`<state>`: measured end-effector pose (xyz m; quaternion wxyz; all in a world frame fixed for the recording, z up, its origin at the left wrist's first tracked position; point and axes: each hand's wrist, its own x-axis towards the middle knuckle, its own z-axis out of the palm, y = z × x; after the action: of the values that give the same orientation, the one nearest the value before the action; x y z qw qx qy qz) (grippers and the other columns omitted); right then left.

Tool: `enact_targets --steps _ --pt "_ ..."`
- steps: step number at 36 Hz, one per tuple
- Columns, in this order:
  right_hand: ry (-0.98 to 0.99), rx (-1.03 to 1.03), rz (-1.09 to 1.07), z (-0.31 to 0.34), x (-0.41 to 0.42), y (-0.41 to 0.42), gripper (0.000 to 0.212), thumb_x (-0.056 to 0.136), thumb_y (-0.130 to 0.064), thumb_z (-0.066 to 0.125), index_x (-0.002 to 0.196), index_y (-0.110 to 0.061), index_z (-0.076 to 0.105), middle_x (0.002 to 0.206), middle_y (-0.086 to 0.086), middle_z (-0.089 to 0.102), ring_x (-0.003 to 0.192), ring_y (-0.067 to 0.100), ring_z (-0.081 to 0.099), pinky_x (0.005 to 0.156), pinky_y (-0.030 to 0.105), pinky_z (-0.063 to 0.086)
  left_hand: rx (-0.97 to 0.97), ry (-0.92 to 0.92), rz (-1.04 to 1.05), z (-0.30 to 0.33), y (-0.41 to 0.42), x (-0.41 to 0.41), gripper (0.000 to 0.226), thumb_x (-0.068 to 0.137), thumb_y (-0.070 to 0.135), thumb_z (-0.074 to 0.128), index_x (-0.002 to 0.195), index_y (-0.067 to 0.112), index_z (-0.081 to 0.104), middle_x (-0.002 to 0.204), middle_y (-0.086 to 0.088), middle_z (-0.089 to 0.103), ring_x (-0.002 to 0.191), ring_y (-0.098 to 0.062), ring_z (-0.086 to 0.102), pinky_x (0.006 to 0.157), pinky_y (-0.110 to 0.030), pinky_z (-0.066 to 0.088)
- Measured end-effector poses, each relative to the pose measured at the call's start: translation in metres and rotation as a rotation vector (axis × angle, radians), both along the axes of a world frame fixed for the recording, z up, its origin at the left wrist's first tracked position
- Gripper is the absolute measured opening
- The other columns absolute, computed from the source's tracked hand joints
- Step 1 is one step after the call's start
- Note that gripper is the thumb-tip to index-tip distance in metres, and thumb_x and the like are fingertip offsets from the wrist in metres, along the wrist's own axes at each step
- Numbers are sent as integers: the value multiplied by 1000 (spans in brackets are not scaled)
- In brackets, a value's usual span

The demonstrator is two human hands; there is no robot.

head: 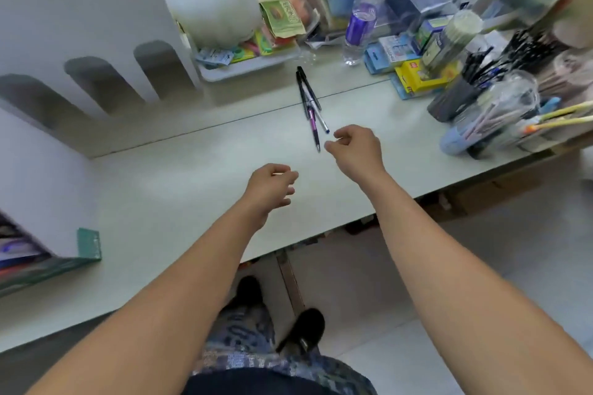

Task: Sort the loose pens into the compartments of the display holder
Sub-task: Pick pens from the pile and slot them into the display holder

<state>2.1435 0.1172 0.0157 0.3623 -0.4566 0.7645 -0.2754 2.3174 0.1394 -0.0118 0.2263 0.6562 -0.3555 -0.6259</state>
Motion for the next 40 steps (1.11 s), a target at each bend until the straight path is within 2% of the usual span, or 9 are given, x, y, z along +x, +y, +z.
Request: enact_targets --steps 5,10,13,18,22,30,34,38,40 --pt "80 30 96 -20 -16 -72 30 94 -21 67 120 -7 70 118 9 71 113 25 63 96 32 50 -97 -187 -3 -22 -58 -19 31 89 23 70 118 16 62 99 1 65 91 -21 69 88 -43 60" --pt "103 144 75 -46 -35 -114 16 83 -13 72 81 3 71 85 19 74 84 39 72 80 52 61 -138 -320 -57 -51 -113 -44 40 81 33 79 111 21 57 106 -3 68 97 -25 68 86 -43 59" --pt "132 206 106 -64 -41 -126 34 82 -22 76 85 11 70 83 25 73 79 42 71 76 53 61 -176 -425 -106 -61 -133 -63 42 80 37 80 110 17 59 106 1 63 90 -19 62 78 -32 53" --pt "179 221 178 -86 -44 -144 28 86 -24 74 82 4 73 76 16 73 78 33 71 74 38 59 -171 -599 -189 -73 -145 -89 40 71 32 78 64 15 43 61 -7 47 58 -30 47 46 -29 30" --pt "224 218 241 -95 -44 -154 24 82 -22 73 84 2 72 80 14 73 80 31 68 69 34 55 -173 -636 -186 -78 -147 -97 23 78 32 69 74 9 63 70 -6 62 67 -28 61 52 -29 39" --pt "83 140 263 -90 -51 -173 17 80 -15 64 65 -9 66 62 -1 65 63 20 60 59 26 42 -190 -665 -27 -68 -156 -85 20 98 27 51 95 7 57 92 -9 64 85 -32 58 67 -35 37" --pt "111 94 283 -93 -59 -198 16 84 -24 71 77 -9 69 71 -2 69 71 20 64 63 25 41 -219 -676 85 -64 -194 -86 23 100 30 55 103 9 63 97 -7 68 93 -30 60 72 -32 36" --pt "106 71 286 -95 -68 -227 35 93 -31 70 121 -10 62 106 1 65 62 0 55 65 16 40 -132 -707 30 -75 -230 -101 39 96 43 59 102 5 65 97 -12 68 89 -32 63 63 -31 37" --pt "73 113 294 -98 -75 -242 27 94 -17 62 120 -8 67 113 4 67 78 14 64 63 11 46 -116 -718 62 -77 -237 -114 57 88 59 63 107 5 59 105 -14 66 93 -33 65 64 -32 40"
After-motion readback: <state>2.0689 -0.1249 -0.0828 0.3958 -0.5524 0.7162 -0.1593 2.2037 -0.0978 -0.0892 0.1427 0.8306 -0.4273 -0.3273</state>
